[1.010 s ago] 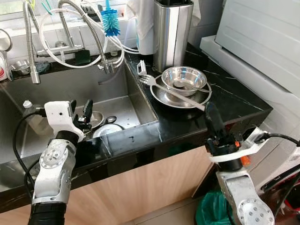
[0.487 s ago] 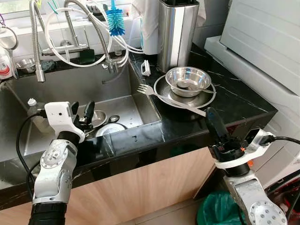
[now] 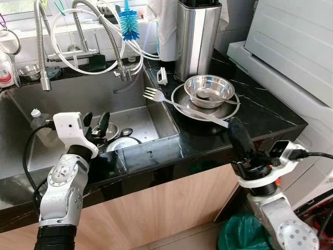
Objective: Kitchen organization
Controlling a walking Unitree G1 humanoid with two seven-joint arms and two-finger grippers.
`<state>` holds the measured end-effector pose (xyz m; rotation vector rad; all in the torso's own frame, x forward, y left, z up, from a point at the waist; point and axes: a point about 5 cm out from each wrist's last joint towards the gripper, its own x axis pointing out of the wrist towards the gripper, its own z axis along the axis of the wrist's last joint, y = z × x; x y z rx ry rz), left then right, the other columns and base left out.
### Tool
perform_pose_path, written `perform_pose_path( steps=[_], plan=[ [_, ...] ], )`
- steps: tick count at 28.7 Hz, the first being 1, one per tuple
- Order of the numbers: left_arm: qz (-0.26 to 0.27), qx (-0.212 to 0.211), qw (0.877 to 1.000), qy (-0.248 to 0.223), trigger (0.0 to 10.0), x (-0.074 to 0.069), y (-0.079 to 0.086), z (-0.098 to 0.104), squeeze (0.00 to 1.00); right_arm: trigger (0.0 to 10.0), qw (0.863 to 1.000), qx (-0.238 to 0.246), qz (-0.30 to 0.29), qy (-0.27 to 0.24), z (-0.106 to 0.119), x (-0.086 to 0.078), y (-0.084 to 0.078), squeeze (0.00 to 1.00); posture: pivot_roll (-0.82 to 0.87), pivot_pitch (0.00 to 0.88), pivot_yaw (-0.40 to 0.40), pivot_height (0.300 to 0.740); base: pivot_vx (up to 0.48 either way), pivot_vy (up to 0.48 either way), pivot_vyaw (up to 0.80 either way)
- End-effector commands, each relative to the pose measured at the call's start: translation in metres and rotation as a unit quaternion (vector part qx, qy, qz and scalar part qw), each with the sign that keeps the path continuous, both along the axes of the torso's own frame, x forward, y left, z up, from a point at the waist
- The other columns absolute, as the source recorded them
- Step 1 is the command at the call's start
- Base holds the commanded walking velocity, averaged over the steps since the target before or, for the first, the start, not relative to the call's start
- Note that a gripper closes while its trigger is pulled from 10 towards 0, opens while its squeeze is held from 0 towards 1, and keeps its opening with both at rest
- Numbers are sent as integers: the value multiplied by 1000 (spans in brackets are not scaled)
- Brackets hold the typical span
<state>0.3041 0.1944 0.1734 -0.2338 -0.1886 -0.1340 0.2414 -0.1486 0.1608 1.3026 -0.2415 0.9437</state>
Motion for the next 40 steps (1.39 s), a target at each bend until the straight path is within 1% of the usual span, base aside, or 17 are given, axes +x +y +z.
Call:
perform_pose_path(
  steps=[1,2,3,5,9,13,14,15,17,19,21,23,25,28,36,40],
  plan=[
    [-38,-98,994,11,10000,2,-2,9,0,10000,1000,2,-1,-5,-1,-1,0,0,42,31,17,740,0,0,0],
    [-56,-132,990,17,10000,2,-4,10,0,10000,1000,3,-2,-4,-1,-1,0,0,42,31,18,740,0,0,0],
    [-75,-156,985,20,10000,1,-7,10,0,10000,1000,5,-3,-3,-2,-1,0,0,41,31,20,740,0,0,0],
    [-104,-156,982,16,10000,-2,-12,11,0,10000,1000,7,-8,0,-4,0,-1,0,38,30,20,740,0,0,0],
    [-151,-187,971,20,10000,-7,-22,12,0,10000,1000,6,-10,3,-8,0,1,0,42,34,22,740,0,0,0],
    [-191,-204,960,25,10000,-12,-24,16,0,10000,1000,6,-17,3,-8,0,1,0,42,36,23,740,0,0,0],
    [-207,-214,954,24,10000,-14,-26,18,0,10000,1000,4,-17,3,-8,0,1,0,42,37,23,740,0,0,0],
    [-230,-226,946,20,10000,-17,-28,22,0,10000,1000,2,-18,3,-9,1,0,0,43,37,24,740,0,0,0],
    [-256,-232,938,18,10000,-20,-31,24,0,10000,1000,0,-20,2,-9,1,-1,0,43,38,24,740,0,0,0],
    [-275,-234,932,17,10000,-24,-35,25,0,10000,1000,-1,-24,0,-8,2,-2,0,41,38,23,740,0,0,0],
    [-288,-228,930,16,10000,-26,-38,26,0,10000,1000,-2,-24,-1,-8,2,-2,0,43,39,22,740,0,0,0],
    [-315,-221,923,17,10000,-31,-46,28,0,10000,1000,-5,-20,1,-8,2,0,0,42,39,21,740,0,0,0],
    [-322,-218,921,18,10000,-33,-48,28,0,10000,1000,-6,-12,7,-10,2,2,0,42,39,20,740,0,0,0],
    [-339,-226,913,18,10000,-34,-48,33,0,10000,1000,-9,12,19,-13,0,9,0,42,41,20,740,0,0,0],
    [-353,-222,909,17,10000,-38,-51,36,0,10000,1000,-12,17,20,-14,-1,14,0,43,44,22,740,0,0,0],
    [-363,-213,907,23,10000,-40,-53,35,0,10000,999,-16,23,19,-14,-1,16,0,43,44,21,740,0,0,0]
  ],
)
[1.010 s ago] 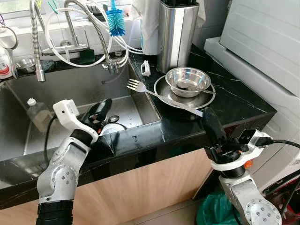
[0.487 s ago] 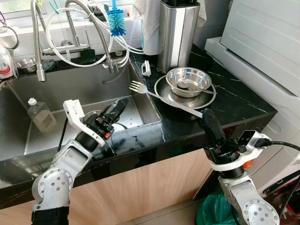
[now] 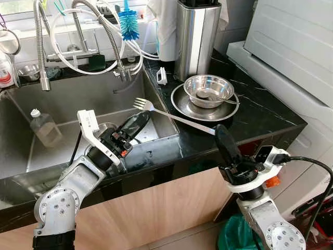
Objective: Kitchen organization
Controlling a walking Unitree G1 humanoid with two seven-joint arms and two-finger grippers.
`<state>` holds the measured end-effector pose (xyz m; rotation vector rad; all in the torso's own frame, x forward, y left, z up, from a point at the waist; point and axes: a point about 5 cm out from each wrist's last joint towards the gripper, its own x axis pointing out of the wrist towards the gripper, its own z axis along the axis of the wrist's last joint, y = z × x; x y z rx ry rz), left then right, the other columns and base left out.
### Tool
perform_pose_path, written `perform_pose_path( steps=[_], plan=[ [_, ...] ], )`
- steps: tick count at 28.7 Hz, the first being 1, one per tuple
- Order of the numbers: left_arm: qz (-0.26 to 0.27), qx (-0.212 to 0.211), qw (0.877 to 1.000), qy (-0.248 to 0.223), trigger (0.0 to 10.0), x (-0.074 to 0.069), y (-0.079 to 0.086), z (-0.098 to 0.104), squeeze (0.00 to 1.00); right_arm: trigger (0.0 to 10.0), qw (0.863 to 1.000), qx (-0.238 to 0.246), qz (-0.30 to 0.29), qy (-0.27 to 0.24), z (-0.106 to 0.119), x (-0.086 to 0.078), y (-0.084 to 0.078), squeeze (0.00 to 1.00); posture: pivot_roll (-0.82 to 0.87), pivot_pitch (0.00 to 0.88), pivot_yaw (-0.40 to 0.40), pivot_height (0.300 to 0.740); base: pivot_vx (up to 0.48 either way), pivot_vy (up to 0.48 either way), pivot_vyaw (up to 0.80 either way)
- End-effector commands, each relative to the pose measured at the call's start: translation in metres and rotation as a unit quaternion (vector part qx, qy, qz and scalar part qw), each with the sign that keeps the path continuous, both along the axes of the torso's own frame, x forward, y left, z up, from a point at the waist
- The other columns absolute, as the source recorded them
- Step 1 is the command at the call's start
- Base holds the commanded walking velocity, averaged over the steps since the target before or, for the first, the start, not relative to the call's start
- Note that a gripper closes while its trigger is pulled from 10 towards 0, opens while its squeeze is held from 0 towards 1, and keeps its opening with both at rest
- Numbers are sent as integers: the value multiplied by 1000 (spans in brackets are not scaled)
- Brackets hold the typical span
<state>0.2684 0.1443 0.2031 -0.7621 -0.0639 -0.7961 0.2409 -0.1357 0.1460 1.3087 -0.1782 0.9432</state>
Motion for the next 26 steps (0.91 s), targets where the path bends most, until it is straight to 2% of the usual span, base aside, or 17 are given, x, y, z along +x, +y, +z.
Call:
perform_pose_path(
  steps=[1,18,26],
  plan=[
    [-19,6,1000,-13,10000,-5,-4,5,0,10000,1000,-6,12,-2,1,-1,4,0,43,45,21,740,0,0,0],
    [-29,15,999,-11,10000,-8,-8,4,0,10000,999,-8,36,-15,3,-3,12,0,44,46,21,740,0,0,0],
    [-29,18,999,-9,10000,-8,-9,4,0,10000,997,0,66,-27,6,-10,19,0,43,46,21,740,0,0,0]
  ],
)
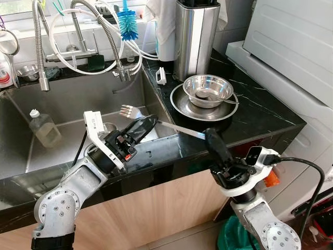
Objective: Kitchen organization
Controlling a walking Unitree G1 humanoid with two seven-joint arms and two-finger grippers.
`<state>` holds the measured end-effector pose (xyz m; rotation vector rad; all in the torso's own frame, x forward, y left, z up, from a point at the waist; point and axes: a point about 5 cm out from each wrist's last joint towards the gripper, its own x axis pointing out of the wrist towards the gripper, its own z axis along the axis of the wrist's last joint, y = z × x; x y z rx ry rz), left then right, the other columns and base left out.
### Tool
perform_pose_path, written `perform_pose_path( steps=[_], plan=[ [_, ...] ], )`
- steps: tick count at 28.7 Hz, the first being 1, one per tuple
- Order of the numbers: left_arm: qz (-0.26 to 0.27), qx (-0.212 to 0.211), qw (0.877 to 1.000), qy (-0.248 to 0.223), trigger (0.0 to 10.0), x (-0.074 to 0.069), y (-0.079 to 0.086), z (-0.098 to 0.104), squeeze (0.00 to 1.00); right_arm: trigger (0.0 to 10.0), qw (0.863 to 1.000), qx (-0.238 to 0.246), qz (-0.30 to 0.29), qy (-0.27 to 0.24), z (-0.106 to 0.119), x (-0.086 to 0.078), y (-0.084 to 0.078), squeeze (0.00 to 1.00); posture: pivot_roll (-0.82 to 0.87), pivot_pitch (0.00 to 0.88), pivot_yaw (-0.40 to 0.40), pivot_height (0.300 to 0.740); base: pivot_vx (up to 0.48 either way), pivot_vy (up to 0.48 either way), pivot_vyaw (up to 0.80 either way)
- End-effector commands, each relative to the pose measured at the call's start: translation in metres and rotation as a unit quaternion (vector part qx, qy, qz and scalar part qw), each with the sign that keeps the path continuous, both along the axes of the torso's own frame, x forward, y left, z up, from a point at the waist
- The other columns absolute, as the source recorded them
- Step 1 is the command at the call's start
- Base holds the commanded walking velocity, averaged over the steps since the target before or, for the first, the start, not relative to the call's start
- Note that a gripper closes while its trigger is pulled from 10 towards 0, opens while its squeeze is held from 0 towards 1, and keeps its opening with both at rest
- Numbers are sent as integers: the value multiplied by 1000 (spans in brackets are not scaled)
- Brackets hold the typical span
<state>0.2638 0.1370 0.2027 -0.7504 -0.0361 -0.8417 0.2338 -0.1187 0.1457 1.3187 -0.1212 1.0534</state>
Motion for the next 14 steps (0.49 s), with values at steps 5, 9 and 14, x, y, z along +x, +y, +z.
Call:
perform_pose_path(
  steps=[5,9,14],
  plan=[
    [5,9,1000,-9,7059,-1,0,4,0,10000,1000,-2,14,-15,4,-4,3,0,42,46,21,740,0,0,0],
    [16,5,1000,-5,0,0,3,3,0,10000,1000,-6,12,-11,2,-5,3,0,42,46,20,740,0,0,0],
    [27,1,1000,-1,0,3,5,2,0,10000,1000,-16,5,-16,1,-4,3,0,43,45,21,740,0,0,0]
  ],
)
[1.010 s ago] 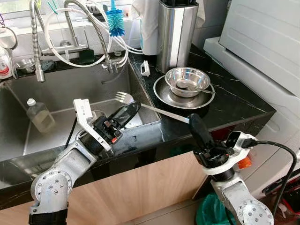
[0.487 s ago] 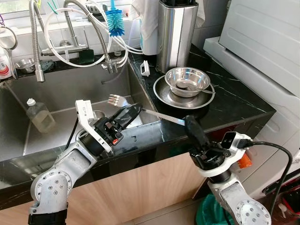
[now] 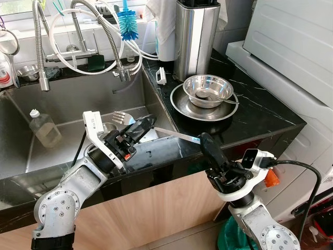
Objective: Kitchen organization
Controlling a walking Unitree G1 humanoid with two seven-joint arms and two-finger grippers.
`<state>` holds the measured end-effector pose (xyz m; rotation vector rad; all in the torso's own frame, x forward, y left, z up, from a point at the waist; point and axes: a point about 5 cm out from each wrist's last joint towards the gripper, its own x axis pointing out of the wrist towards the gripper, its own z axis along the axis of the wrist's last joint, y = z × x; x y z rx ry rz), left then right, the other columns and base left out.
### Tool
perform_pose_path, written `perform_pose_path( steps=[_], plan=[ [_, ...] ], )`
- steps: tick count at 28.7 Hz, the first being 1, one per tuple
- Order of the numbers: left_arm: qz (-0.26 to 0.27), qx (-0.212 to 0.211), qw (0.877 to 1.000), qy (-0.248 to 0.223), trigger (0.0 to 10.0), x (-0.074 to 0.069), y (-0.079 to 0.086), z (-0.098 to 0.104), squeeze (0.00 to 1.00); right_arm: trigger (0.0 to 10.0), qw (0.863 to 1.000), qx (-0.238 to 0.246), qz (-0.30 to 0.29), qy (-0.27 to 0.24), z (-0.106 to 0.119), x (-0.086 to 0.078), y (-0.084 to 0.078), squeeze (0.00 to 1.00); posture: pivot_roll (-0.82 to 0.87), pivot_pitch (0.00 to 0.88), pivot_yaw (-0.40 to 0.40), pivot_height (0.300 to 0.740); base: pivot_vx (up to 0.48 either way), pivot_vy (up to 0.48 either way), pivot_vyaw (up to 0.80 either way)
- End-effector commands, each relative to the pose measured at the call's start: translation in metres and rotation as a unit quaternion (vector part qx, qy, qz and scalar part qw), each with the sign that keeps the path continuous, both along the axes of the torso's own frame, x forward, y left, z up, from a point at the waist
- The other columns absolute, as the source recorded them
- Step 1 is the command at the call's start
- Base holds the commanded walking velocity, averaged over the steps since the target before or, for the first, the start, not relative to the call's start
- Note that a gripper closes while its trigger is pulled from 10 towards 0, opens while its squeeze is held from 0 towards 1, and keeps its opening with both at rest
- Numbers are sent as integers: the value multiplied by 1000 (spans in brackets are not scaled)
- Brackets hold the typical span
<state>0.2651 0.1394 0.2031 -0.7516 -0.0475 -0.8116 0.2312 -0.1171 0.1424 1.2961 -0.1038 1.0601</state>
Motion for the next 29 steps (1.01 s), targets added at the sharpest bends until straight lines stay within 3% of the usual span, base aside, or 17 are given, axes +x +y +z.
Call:
perform_pose_path(
  steps=[1,10,21,22,29],
  plan=[
    [12,0,1000,-1,0,2,3,2,0,10000,1000,-4,0,-17,5,-1,1,0,43,45,21,740,0,0,0],
    [26,-26,999,5,0,4,7,3,0,10000,999,-23,-37,-16,3,6,0,0,48,39,16,740,0,0,0],
    [27,-35,999,7,0,4,7,3,0,10000,999,-27,-36,-23,4,6,1,0,47,39,15,740,0,0,0],
    [28,-45,999,9,0,4,7,5,0,10000,998,-30,-49,-18,3,9,0,1000,45,41,16,740,0,0,0],
    [30,-81,996,17,0,5,9,8,0,10000,996,-44,-72,-9,0,12,-2,1000,44,45,17,740,0,0,0]
  ],
)
